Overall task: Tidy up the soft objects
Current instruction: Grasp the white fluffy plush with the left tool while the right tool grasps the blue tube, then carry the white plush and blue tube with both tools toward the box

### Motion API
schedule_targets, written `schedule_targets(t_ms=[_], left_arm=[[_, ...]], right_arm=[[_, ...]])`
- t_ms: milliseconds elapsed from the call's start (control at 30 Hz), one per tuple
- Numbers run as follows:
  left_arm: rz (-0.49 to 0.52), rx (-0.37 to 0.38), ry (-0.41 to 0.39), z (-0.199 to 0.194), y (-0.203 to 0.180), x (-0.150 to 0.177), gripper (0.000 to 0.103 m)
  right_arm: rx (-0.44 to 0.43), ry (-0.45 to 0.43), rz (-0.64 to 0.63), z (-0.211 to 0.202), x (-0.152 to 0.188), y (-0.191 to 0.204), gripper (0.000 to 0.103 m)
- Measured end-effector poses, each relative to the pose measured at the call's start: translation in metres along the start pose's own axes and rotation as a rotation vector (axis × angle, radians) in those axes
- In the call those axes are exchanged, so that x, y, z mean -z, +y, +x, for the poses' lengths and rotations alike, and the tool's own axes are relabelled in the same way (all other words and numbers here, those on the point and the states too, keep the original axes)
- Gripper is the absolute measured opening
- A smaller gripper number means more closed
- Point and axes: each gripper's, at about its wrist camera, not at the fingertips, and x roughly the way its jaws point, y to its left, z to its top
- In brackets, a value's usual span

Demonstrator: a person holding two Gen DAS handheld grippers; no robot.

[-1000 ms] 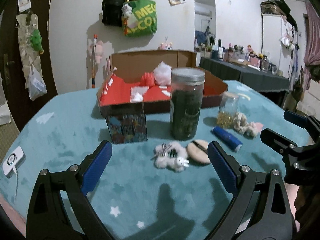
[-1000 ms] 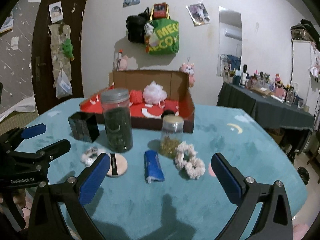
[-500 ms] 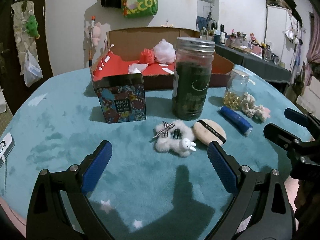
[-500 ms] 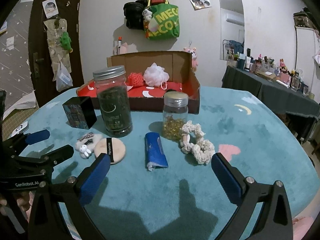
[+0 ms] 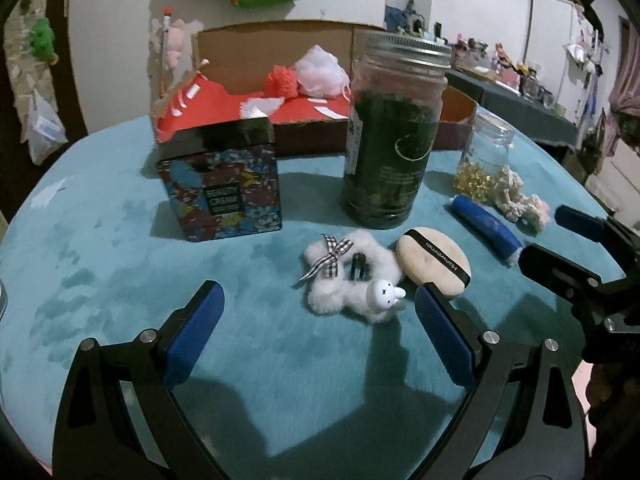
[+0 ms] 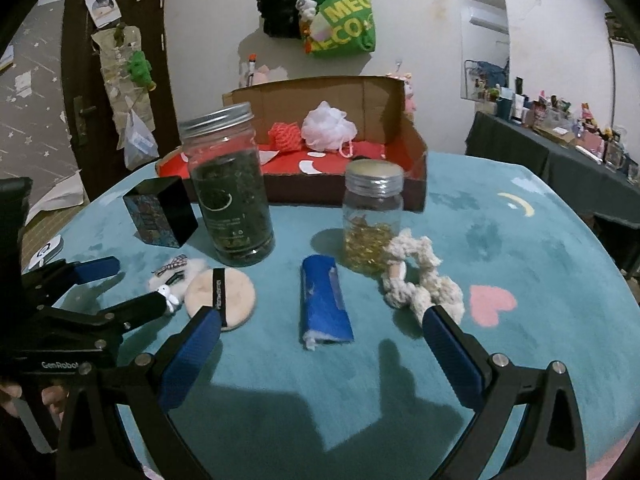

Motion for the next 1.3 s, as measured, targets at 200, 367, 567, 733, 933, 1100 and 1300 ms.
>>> schedule_targets(t_ms=[200,367,567,733,933,1100,1300], left_arm=[[0.018,0.029,0.051,0.016,0.001,-0.011,0.097],[0.035,0.061,0.112,0.031,0.002,-0.017,0.083],[0.092,0.106,0.104,0.034,-0.004,-0.020,0.045],[0.127,0.142,0.085,0.030,-0.009,-0.018,0.043],[0.120,0.151,0.073,0.026,-0.006,-0.019,0.043],[0.113,0.149,0.062,0.021,-0.004,-0.021,0.043],[0.113,0.144,0.051,0.015,-0.002,-0.022,0.043]], right_arm=[[-0.033,0.030,-0.022,0.014,-0.011,0.000,0.097],[-0.032,0.076,-0.045,0.030,-0.013,0.002,0.078],[-0.074,0.144,-0.007,0.045,-0.010,-0.007,0.030],[-0.107,0.134,-0.011,0.041,-0.008,-0.007,0.026],[-0.106,0.122,-0.031,0.037,-0.007,0.000,0.025],[-0.106,0.116,-0.029,0.034,-0.008,0.000,0.025],[-0.103,0.111,-0.036,0.032,-0.010,0.002,0.025]])
